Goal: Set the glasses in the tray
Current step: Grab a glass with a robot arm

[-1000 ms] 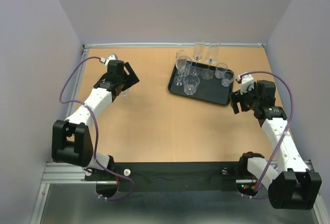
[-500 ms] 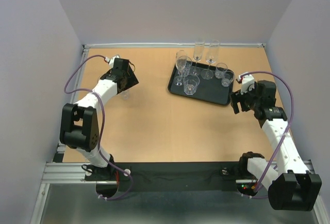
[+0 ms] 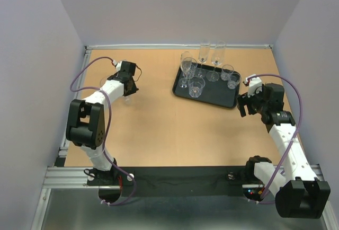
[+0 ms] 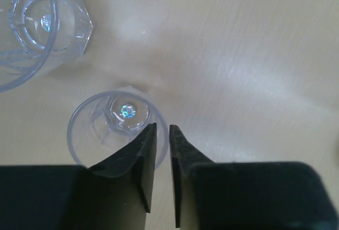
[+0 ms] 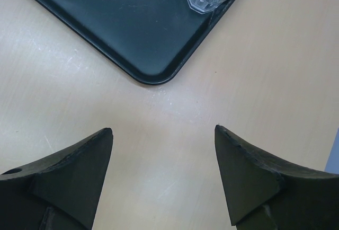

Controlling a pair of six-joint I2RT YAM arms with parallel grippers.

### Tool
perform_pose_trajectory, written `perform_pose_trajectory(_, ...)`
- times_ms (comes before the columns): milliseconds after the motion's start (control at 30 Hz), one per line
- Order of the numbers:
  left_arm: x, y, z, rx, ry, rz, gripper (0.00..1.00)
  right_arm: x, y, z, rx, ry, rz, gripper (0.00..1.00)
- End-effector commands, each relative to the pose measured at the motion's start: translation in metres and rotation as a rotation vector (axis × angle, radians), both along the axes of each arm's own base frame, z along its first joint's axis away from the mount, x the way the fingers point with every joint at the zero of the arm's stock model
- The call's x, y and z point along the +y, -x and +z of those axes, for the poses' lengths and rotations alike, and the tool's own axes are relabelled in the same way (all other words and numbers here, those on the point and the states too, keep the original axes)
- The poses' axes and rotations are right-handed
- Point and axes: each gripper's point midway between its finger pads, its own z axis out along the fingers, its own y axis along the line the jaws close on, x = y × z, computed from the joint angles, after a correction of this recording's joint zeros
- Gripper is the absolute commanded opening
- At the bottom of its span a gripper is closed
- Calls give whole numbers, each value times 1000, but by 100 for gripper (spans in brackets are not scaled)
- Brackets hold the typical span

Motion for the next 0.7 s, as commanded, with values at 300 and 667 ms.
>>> perform_pose_trajectory(300, -27, 8, 58, -126, -211, -169, 0, -3, -5, 11, -59, 4, -14, 82)
perform_pose_trajectory(667, -114, 57, 96, -308, -119, -531, 0, -3, -6, 9, -52, 2, -16, 83)
